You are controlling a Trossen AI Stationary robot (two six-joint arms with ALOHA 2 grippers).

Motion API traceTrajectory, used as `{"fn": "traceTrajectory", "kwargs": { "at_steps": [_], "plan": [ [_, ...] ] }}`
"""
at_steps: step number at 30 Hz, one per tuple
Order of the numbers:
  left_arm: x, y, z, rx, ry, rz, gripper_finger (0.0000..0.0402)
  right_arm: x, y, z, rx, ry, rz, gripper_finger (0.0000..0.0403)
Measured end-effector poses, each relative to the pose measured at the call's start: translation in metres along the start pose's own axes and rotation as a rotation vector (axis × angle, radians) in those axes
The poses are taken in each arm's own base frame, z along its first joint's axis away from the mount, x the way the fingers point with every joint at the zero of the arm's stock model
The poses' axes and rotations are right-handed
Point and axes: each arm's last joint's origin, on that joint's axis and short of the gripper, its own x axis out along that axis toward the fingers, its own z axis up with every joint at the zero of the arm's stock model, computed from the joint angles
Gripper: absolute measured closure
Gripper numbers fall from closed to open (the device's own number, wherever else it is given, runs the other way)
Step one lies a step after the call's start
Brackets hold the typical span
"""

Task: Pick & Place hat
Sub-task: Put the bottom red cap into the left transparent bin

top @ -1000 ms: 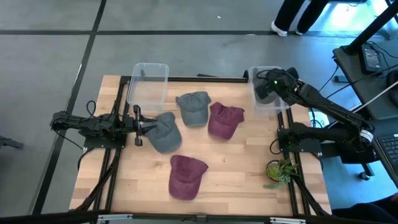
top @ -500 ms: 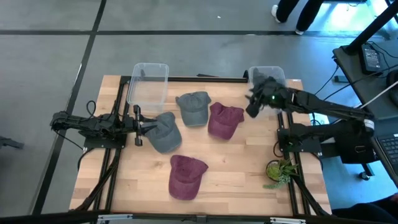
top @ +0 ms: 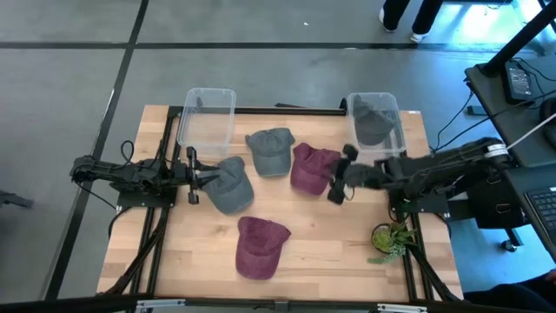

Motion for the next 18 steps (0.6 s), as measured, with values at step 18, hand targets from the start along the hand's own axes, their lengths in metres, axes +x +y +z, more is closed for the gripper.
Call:
{"fn": "traceTrajectory", "kwargs": {
  "at_steps": [18],
  "plan": [
    [0.000, 0.000, 0.000, -0.031, 0.000, 0.002, 0.0256, 0.013, 0.065, -0.071, -0.057, -0.163, 0.314, 0.0244]
  ]
}}
